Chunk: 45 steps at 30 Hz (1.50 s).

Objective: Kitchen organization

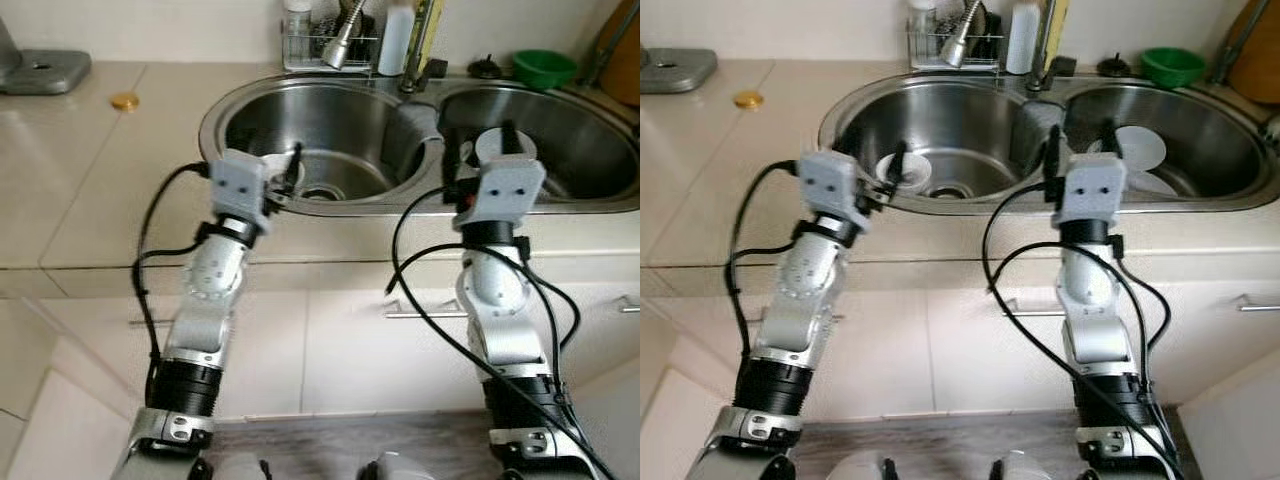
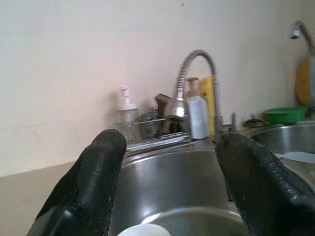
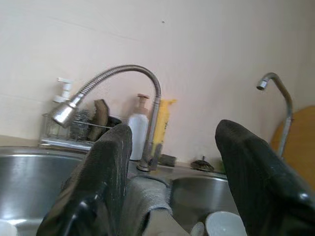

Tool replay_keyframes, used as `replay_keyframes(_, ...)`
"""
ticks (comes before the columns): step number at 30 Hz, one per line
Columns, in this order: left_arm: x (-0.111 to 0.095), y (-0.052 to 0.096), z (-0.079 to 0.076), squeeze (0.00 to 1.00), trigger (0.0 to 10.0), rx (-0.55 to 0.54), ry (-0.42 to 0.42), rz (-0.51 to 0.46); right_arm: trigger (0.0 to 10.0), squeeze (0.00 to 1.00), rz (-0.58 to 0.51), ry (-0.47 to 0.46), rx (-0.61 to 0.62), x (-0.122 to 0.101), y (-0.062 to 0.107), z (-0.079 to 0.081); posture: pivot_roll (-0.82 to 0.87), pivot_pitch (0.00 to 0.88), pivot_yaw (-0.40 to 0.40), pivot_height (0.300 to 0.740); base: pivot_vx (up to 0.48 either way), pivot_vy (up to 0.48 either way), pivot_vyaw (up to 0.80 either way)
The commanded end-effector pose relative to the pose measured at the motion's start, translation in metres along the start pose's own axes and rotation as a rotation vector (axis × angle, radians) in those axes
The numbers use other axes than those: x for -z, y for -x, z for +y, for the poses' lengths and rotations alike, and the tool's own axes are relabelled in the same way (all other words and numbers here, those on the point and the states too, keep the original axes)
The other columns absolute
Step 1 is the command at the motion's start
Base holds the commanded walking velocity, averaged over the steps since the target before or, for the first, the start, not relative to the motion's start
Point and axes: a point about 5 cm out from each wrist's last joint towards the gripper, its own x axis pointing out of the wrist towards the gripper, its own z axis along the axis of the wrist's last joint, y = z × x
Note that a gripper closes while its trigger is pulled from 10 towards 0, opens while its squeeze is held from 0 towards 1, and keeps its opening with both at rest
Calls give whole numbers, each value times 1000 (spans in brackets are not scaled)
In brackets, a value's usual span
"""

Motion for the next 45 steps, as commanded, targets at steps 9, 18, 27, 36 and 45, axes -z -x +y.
replay_keyframes(9,-5,-5,-10,0,10000,34,3,-23,10000,0,-18,15,29,-3,-2,-10,6,0,-51,740,0,-373,-800)
replay_keyframes(18,-6,-7,-10,0,10000,31,8,-31,10000,0,-29,15,31,-5,-5,-11,3,0,-53,740,0,-480,-800)
replay_keyframes(27,-7,-7,-10,0,10000,29,21,-41,10000,0,-29,11,38,-5,-5,-12,2,0,-54,740,0,-155,-800)
replay_keyframes(36,-7,-6,-11,0,10000,30,20,-40,10000,0,-25,10,42,-5,-5,-13,1,0,-55,740,0,0,-800)
replay_keyframes(45,-6,-6,-11,0,10000,32,19,-39,10000,0,-17,10,50,-3,-4,-14,1,0,-55,740,0,0,-800)
